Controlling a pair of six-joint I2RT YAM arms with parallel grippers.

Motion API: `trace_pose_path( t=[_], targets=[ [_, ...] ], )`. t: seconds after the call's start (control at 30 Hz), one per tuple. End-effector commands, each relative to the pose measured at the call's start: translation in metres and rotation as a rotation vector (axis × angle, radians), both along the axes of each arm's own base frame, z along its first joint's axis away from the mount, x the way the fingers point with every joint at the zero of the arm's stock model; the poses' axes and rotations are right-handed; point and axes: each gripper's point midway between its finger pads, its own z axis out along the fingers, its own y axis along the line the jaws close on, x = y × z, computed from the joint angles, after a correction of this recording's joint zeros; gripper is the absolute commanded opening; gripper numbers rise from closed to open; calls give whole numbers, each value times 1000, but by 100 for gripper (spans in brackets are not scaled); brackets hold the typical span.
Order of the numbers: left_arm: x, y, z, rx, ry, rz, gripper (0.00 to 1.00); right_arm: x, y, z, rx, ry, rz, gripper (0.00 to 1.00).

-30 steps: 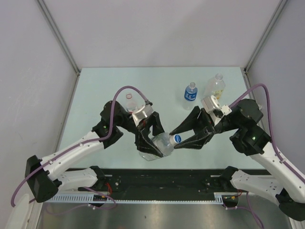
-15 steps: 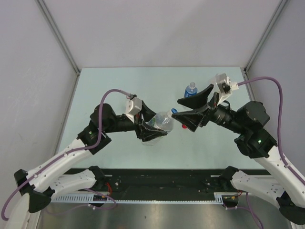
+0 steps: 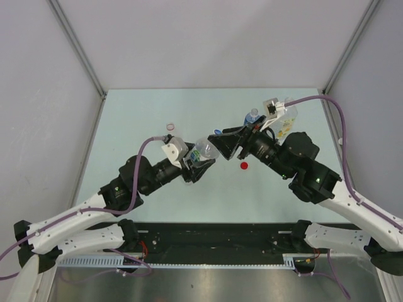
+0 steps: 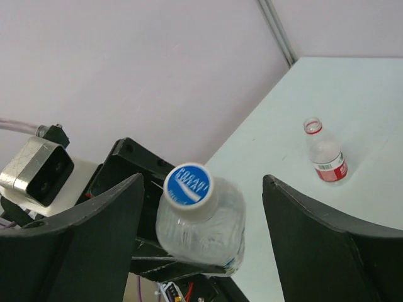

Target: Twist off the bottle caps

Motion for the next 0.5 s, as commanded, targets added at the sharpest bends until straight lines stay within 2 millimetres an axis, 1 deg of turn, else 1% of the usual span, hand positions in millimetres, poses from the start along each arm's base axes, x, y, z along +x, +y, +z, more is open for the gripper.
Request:
trace_pose_path(
  t=[0.0,0.13,0.3,0.33,0.47],
  targets=[
    [23,19,9,-10,-41,177,0,7,-1,24,73,-19,-87,79],
    [30,24,5,-1,-32,233,0,8,0,22,65,-20,-109,79],
    [31,28,7,-14,-40,252,0,17,-1,17,53,-12,-158,74],
    [31,27,7,-12,-40,252,0,17,-1,23,74,-27,-157,73],
    [30,24,4,-3,-39,246,0,21,3,25,78,-38,-159,68]
  ],
)
